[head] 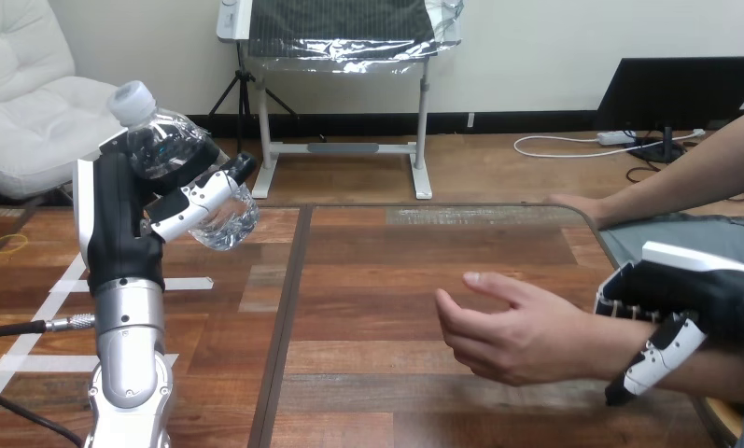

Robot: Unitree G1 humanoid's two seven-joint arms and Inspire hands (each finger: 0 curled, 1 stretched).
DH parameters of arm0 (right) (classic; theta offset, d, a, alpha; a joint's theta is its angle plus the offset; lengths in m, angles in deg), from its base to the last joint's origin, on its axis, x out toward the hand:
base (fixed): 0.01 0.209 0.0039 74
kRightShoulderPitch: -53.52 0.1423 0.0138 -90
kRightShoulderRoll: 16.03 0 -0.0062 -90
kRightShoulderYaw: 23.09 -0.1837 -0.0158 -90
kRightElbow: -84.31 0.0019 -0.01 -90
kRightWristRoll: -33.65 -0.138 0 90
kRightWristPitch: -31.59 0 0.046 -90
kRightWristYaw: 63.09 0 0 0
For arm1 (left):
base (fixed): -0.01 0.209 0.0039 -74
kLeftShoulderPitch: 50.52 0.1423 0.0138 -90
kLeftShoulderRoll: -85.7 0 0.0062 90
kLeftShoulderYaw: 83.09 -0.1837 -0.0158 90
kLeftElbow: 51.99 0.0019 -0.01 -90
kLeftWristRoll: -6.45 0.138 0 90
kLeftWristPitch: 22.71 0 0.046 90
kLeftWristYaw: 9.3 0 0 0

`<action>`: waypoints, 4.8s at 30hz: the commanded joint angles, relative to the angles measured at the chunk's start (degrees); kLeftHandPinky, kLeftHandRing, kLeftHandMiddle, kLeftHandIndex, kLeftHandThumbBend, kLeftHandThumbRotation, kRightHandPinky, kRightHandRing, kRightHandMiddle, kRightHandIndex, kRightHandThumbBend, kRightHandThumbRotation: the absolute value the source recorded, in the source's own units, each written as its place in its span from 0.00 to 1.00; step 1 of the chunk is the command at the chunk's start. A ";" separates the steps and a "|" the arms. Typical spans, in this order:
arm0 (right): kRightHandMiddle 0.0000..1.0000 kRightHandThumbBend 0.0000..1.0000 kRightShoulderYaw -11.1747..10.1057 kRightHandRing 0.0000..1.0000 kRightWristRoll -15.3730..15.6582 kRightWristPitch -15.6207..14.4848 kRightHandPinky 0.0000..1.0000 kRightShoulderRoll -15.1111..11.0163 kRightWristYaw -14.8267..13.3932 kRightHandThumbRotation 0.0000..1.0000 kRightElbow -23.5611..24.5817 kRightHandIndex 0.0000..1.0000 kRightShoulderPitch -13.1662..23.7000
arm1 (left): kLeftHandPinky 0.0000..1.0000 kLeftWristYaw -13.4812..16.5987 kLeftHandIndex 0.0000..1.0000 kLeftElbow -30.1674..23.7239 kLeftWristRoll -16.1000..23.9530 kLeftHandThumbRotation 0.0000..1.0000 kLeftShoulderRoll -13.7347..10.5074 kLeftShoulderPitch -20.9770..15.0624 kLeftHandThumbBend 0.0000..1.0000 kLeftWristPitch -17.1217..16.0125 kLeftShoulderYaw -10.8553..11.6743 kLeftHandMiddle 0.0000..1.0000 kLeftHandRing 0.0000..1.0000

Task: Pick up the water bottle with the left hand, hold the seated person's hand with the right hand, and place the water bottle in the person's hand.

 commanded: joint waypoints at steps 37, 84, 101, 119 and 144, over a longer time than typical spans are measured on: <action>0.43 0.97 -5.40 0.35 -1.27 -0.36 0.28 -0.62 -2.50 0.02 5.88 0.50 -1.03 | 0.26 0.01 0.41 -2.83 0.42 0.00 0.22 -5.00 0.57 -1.66 -0.15 0.36 0.30; 0.87 1.00 -1.47 0.84 1.25 1.87 0.70 1.93 -2.95 0.14 2.72 0.86 -0.95 | 0.26 -0.18 0.41 -2.09 -0.09 0.00 0.19 -5.02 0.57 -2.43 0.56 0.36 0.30; 0.87 1.00 0.01 0.84 4.00 1.44 0.69 2.14 -3.80 0.11 2.20 0.88 -0.59 | 0.26 -0.34 0.41 -2.62 -0.55 0.00 0.49 -4.93 0.57 -1.89 0.60 0.36 0.30; 0.88 1.00 1.91 0.84 6.09 -0.11 0.69 2.48 -2.81 0.15 0.86 0.88 -0.05 | 0.26 0.11 0.41 -2.86 0.19 0.00 0.40 -4.84 0.57 -2.02 0.45 0.36 0.30; 0.85 1.00 5.81 0.82 10.26 -2.04 0.67 2.36 -1.32 0.21 -2.19 0.84 2.62 | 0.26 -0.51 0.41 -3.70 -0.96 0.00 0.41 -4.60 0.57 -1.16 0.63 0.37 0.30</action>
